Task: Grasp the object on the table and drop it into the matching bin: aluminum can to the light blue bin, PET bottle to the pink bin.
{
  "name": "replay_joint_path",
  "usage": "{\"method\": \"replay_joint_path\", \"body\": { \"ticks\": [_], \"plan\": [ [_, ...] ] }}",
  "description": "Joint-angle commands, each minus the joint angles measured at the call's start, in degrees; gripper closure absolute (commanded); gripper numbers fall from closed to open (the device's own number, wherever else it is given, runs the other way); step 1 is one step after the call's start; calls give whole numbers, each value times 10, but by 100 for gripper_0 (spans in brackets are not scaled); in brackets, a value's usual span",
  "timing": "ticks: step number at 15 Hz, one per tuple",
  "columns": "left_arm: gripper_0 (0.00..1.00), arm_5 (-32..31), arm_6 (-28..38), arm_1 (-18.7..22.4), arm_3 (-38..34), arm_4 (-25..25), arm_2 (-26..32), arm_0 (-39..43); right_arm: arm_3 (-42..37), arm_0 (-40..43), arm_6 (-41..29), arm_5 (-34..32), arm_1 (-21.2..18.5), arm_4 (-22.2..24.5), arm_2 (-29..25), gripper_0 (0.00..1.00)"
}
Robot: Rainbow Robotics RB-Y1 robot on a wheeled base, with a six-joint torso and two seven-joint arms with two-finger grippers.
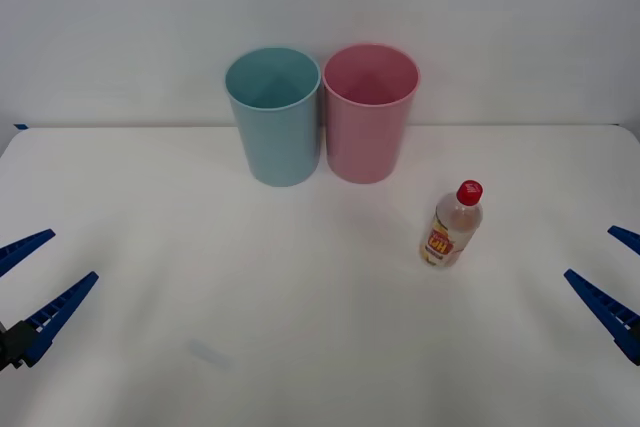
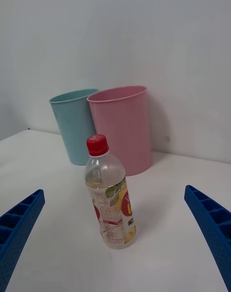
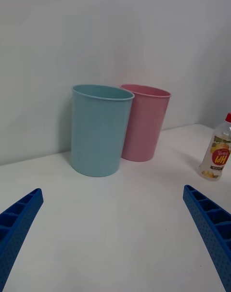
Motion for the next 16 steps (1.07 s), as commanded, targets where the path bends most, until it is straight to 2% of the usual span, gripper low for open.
{"method": "replay_joint_path", "body": {
  "ticks": [1,3,12,14,16],
  "plan": [
    [0,0,0,0,0,0,0,0,0,0,0,0,0,0,0,0],
    [0,0,0,0,0,0,0,0,0,3,0,-8,18,-2,0,0],
    [0,0,0,0,0,0,0,0,-14,36,15,-15,11,-9,17,0],
    [0,0,0,0,0,0,0,0,-14,42,30,-10,11,-7,24,0],
    [0,0,0,0,0,0,0,0,-14,50,82,13,10,-7,35,0]
  ]
}}
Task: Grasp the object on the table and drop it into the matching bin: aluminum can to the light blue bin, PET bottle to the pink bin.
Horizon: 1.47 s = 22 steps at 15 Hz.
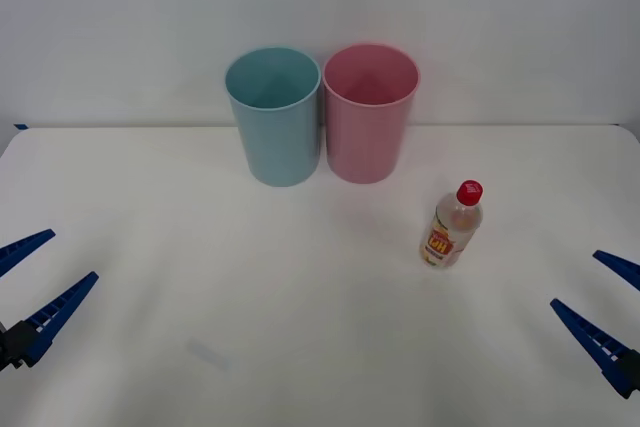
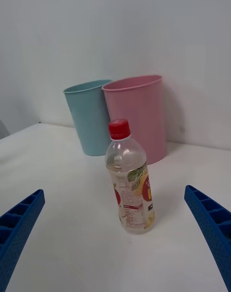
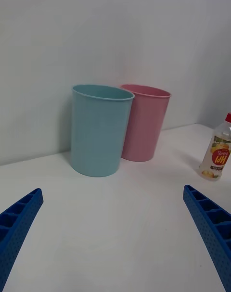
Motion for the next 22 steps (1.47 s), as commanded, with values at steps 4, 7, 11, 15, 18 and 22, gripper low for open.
{"method": "replay_joint_path", "body": {
  "ticks": [4,7,11,15,18,22],
  "plan": [
    [0,0,0,0,0,0,0,0,0,16,104,80,0,0,55,0],
    [0,0,0,0,0,0,0,0,0,17,114,126,0,-1,96,0],
    [0,0,0,0,0,0,0,0,0,6,131,201,0,-8,154,0],
    [0,0,0,0,0,0,0,0,29,-27,148,259,1,-8,192,0],
    [0,0,0,0,0,0,0,0,76,-73,162,260,1,-8,206,0],
    [0,0,0,0,0,0,0,0,115,-117,172,278,7,-8,226,0]
  ]
}}
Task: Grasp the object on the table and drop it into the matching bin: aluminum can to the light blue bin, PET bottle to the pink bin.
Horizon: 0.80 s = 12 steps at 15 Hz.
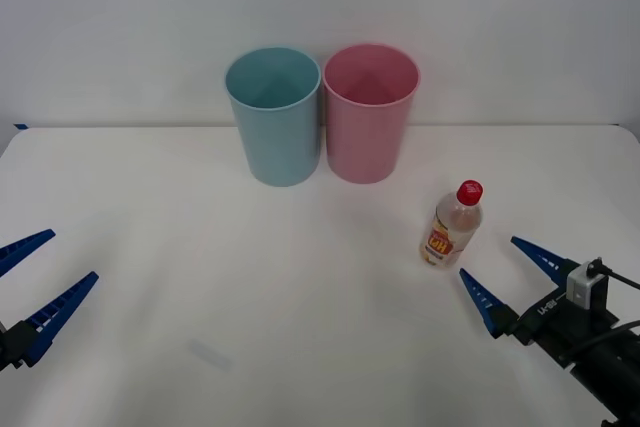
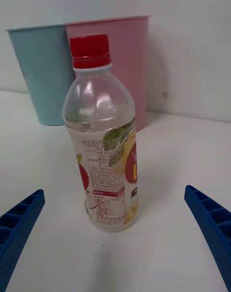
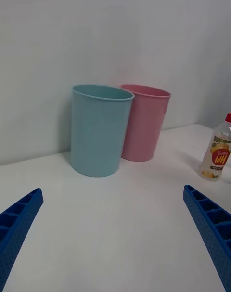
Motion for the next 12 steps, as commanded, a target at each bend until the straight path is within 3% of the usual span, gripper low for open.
{"method": "replay_joint_path", "body": {
  "ticks": [1,12],
  "plan": [
    [0,0,0,0,0,0,0,0,33,-34,8,8,10,0,12,0],
    [0,0,0,0,0,0,0,0,123,-132,41,34,57,10,41,0]
  ]
}}
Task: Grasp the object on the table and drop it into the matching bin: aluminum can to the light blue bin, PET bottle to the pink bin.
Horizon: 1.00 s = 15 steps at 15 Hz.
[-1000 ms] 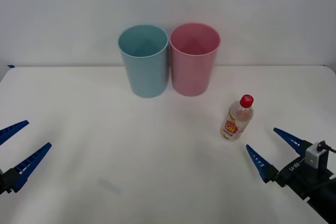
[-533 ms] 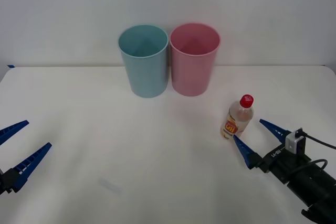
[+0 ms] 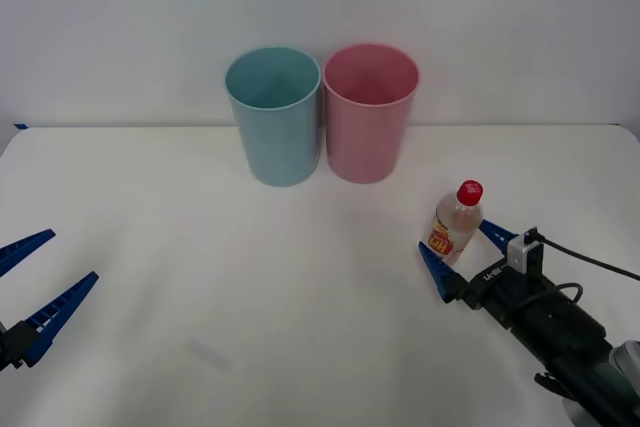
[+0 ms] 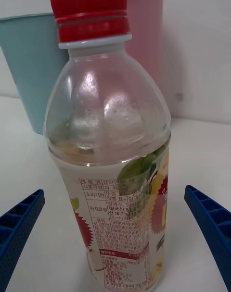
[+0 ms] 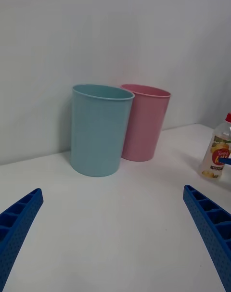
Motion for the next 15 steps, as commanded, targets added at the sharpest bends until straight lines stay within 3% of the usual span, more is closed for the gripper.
{"method": "replay_joint_path", "body": {
  "ticks": [1,7,9,10,11,15],
  "plan": [
    [0,0,0,0,0,0,0,0,23,-24,7,0,9,4,1,0],
    [0,0,0,0,0,0,0,0,32,-36,17,10,15,4,7,0],
    [0,0,0,0,0,0,0,0,31,-36,21,10,16,3,7,80],
    [0,0,0,0,0,0,0,0,32,-37,24,8,15,2,7,95],
    [0,0,0,0,0,0,0,0,31,-37,26,8,15,2,8,100],
    [0,0,0,0,0,0,0,0,31,-37,27,8,15,-1,7,100]
  ]
}}
